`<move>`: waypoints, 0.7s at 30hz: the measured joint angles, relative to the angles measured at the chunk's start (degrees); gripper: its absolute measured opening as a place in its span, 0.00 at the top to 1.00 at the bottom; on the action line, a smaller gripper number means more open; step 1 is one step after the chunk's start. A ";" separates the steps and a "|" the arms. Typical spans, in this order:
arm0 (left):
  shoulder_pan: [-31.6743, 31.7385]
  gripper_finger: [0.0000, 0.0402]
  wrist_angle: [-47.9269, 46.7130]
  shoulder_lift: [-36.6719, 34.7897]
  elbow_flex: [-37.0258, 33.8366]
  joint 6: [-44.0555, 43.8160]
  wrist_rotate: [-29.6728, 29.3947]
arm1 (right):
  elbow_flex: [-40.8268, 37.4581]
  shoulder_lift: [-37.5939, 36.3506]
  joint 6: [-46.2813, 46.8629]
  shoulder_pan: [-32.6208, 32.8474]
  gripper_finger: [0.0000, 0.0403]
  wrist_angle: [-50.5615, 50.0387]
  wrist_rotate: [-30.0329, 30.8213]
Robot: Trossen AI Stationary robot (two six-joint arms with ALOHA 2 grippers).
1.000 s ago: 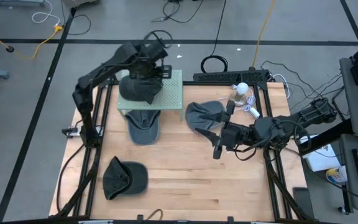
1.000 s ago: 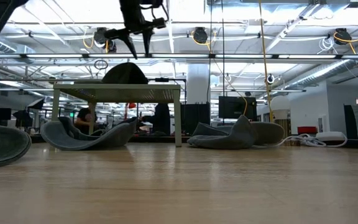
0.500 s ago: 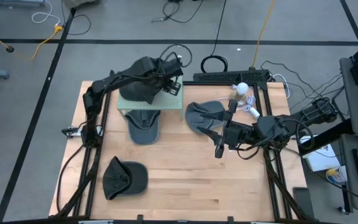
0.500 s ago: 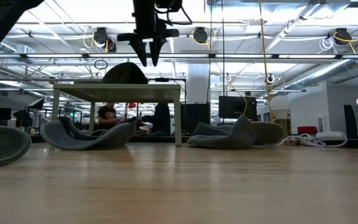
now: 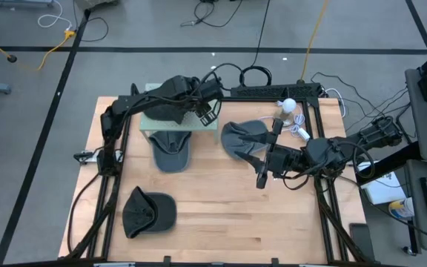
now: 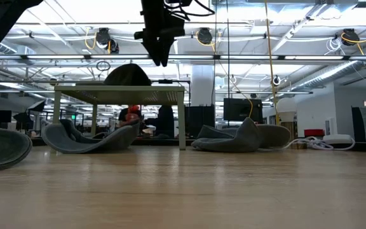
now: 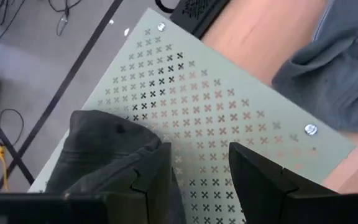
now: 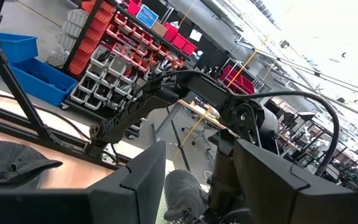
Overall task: Pick & Place hat
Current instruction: Put the black cap on the shelf
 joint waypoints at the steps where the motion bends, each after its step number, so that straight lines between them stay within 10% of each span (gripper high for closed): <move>1: 0.02 0.59 -0.08 0.00 -0.26 0.36 -0.09 | 0.00 0.00 -0.02 0.02 0.55 0.00 0.00; 21: -0.07 0.59 -0.70 0.00 -9.49 7.46 -7.16 | 0.00 0.02 -0.17 0.02 0.55 0.70 0.02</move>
